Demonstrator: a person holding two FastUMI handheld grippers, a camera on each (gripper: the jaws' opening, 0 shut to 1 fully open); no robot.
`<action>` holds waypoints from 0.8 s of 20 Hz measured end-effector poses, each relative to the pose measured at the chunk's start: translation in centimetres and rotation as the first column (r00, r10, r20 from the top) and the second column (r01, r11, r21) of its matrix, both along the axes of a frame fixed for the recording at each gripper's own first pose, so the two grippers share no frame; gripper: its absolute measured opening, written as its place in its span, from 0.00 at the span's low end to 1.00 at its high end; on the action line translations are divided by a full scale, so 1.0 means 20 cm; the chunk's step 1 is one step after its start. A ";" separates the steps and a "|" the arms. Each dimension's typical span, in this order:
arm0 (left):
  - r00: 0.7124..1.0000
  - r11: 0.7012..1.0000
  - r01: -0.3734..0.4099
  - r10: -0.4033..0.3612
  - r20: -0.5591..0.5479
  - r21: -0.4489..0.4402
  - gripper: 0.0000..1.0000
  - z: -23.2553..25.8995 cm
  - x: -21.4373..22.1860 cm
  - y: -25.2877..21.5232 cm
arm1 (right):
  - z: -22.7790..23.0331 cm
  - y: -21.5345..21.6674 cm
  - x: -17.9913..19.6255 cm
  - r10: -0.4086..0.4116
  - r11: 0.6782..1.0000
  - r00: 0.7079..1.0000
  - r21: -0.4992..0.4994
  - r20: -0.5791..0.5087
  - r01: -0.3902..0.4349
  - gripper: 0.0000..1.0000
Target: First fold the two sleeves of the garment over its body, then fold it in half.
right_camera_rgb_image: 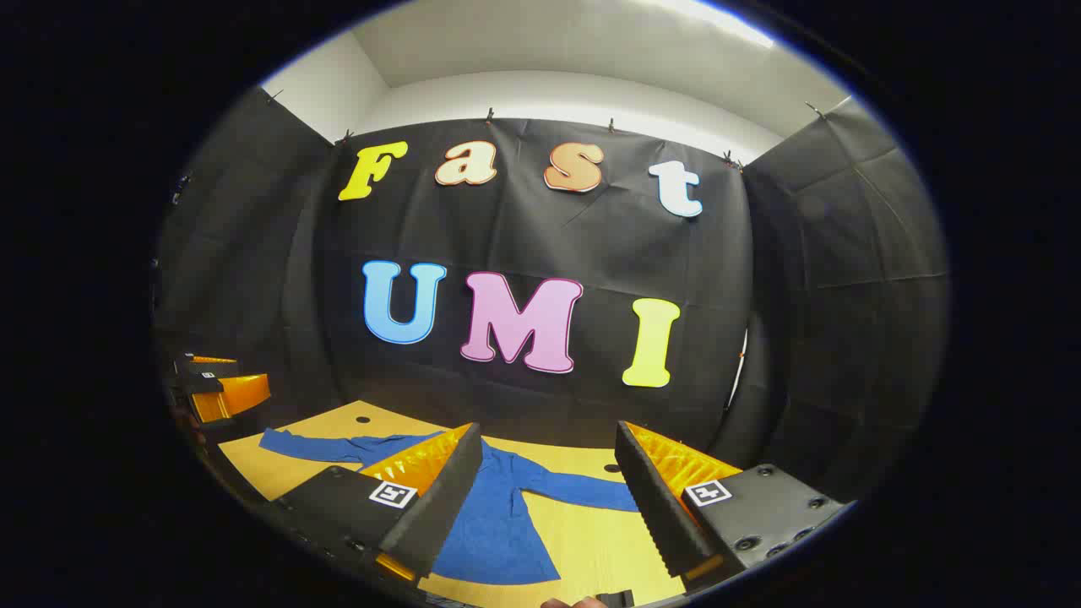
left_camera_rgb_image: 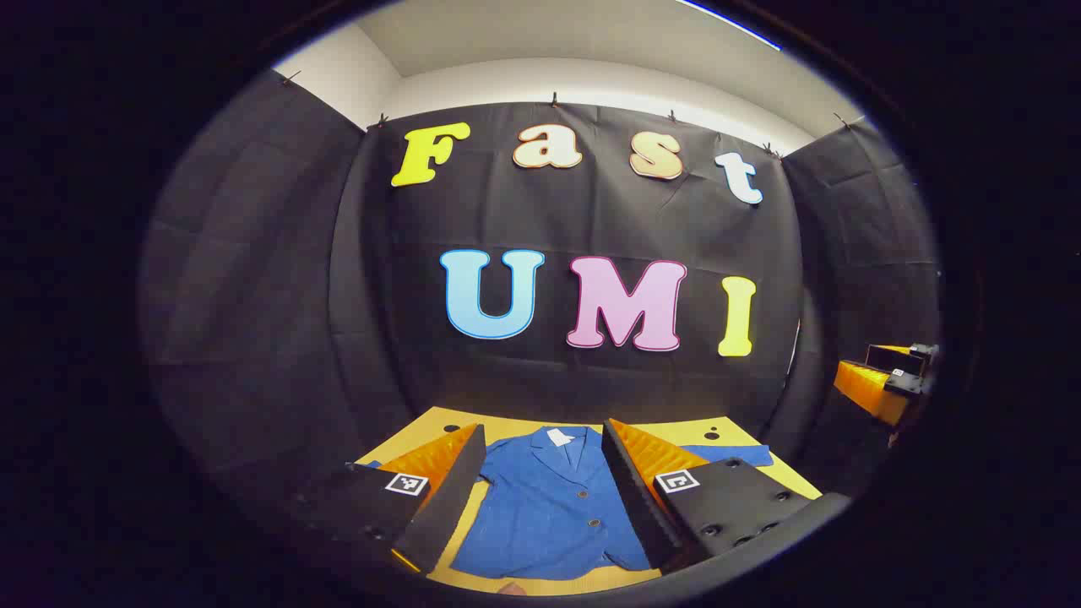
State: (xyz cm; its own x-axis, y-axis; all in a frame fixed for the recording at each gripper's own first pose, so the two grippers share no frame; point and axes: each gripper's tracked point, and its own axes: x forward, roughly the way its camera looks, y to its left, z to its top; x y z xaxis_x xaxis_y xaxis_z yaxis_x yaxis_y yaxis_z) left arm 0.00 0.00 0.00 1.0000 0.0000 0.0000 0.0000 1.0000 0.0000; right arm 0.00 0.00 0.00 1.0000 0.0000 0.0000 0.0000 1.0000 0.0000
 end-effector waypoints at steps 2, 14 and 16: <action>1.000 1.000 0.003 -0.003 0.004 0.001 0.80 0.00 0.01 -0.01 | -0.01 -0.02 0.01 -0.006 1.000 1.000 0.011 -0.008 0.006 0.92; 1.000 0.999 -0.014 0.013 -0.004 -0.034 0.80 0.02 0.08 0.01 | 0.01 -0.10 0.04 -0.043 0.999 0.999 0.020 -0.009 0.043 0.99; 1.000 1.000 -0.012 0.012 -0.009 -0.029 0.80 0.00 0.08 0.00 | 0.00 -0.10 0.04 -0.048 0.998 0.999 0.030 -0.016 0.049 0.99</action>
State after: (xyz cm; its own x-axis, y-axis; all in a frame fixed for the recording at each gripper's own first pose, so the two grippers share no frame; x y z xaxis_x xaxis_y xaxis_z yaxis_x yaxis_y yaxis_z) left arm 1.61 0.02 0.04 0.9999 0.0115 -0.0090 -0.0118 0.9995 -0.0292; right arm 0.81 -2.08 -0.05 0.9987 -0.0484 -0.0159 0.0489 0.9984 0.0298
